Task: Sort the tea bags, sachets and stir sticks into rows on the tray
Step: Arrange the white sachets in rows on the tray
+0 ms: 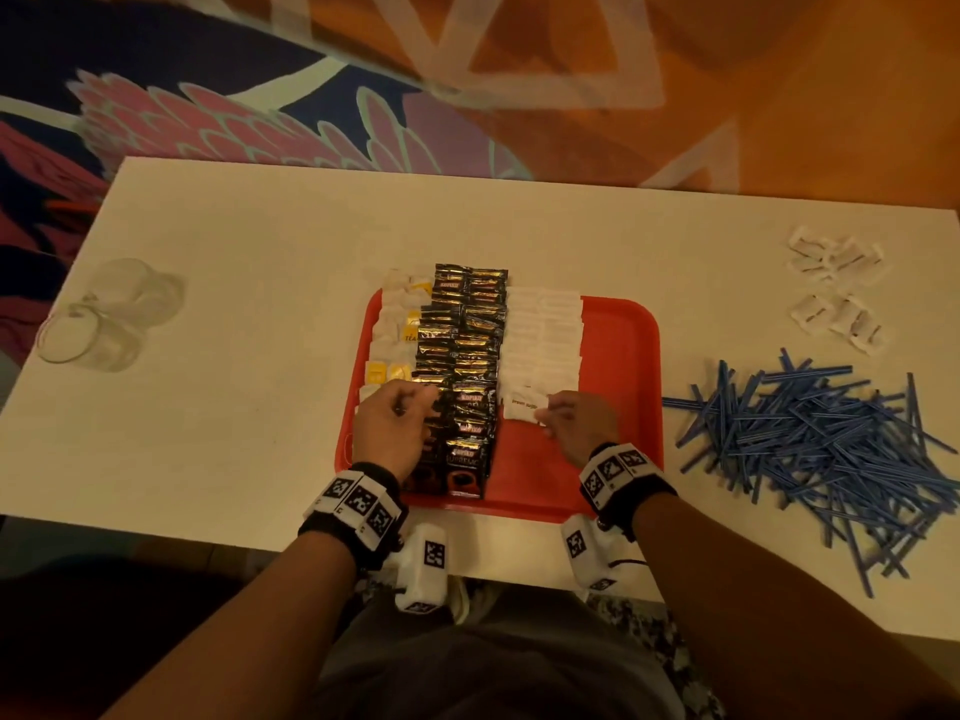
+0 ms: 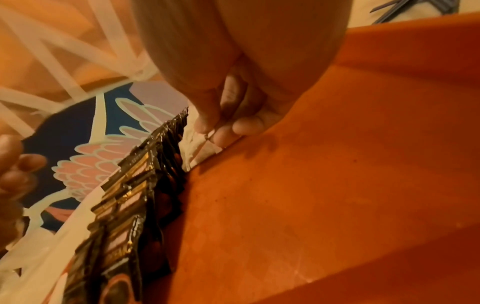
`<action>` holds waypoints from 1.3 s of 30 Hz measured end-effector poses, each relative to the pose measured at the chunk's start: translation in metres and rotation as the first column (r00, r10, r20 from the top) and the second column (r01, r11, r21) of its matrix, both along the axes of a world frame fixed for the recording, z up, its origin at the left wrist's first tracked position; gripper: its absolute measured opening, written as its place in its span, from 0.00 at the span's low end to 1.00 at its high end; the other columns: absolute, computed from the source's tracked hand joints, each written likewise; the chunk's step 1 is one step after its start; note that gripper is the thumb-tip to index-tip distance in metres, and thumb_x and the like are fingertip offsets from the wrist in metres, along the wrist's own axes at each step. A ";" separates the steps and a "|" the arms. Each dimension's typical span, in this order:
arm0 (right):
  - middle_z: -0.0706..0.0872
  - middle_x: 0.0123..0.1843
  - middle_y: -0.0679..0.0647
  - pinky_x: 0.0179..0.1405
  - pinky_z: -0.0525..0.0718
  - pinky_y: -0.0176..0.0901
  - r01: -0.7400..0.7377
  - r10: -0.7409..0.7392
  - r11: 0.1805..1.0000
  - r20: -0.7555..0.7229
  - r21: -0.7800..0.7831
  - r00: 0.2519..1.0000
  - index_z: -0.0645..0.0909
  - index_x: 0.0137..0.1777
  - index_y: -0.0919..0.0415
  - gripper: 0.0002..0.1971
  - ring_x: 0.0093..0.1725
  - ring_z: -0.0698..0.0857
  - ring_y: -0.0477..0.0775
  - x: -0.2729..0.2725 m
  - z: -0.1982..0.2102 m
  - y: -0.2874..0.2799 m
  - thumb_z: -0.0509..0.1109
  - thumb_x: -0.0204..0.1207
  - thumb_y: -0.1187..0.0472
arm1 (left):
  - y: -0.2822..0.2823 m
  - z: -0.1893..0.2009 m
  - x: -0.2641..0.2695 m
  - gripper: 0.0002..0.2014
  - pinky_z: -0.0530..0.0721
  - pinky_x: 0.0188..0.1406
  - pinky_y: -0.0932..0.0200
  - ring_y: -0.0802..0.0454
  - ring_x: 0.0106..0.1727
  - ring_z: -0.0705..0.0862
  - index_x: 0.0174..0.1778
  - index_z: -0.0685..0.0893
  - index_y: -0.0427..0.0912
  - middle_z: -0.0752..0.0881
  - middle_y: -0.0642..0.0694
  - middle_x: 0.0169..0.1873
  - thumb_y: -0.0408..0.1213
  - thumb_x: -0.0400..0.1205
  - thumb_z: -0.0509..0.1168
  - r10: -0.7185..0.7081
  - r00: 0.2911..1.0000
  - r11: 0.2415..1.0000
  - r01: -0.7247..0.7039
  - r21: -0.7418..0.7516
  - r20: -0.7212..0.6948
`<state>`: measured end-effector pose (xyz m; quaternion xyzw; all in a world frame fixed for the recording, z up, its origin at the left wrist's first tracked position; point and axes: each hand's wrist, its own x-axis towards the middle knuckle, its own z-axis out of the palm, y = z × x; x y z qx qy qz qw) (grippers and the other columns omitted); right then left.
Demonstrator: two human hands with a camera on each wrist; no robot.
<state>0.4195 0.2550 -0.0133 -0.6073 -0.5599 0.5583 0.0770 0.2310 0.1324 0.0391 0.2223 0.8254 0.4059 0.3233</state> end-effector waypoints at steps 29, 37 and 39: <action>0.81 0.62 0.53 0.65 0.76 0.46 -0.409 0.291 0.821 0.323 0.400 0.901 0.82 0.65 0.55 0.14 0.65 0.77 0.54 -0.035 -0.008 -0.014 0.68 0.80 0.64 | -0.015 -0.004 -0.040 0.03 0.84 0.45 0.60 0.55 0.44 0.85 0.45 0.85 0.48 0.87 0.49 0.42 0.39 0.84 0.68 -0.063 0.997 0.998 0.062 -0.024 -0.035; 0.86 0.53 0.47 0.55 0.84 0.46 -0.085 -0.002 0.946 0.265 0.313 0.964 0.81 0.64 0.51 0.13 0.51 0.83 0.48 0.034 0.017 -0.026 0.67 0.81 0.58 | 0.051 0.009 0.025 0.02 0.74 0.36 0.72 0.59 0.40 0.82 0.48 0.84 0.51 0.84 0.55 0.38 0.41 0.85 0.67 -0.549 0.829 0.836 0.544 -0.071 -0.109; 0.85 0.49 0.45 0.54 0.84 0.45 0.002 -0.085 0.953 0.260 0.304 0.962 0.81 0.63 0.51 0.12 0.49 0.83 0.49 0.063 0.022 -0.024 0.67 0.80 0.58 | 0.075 0.009 0.055 0.03 0.79 0.37 0.66 0.58 0.39 0.82 0.52 0.84 0.49 0.84 0.54 0.38 0.41 0.86 0.66 -0.647 0.754 0.763 0.640 -0.095 -0.111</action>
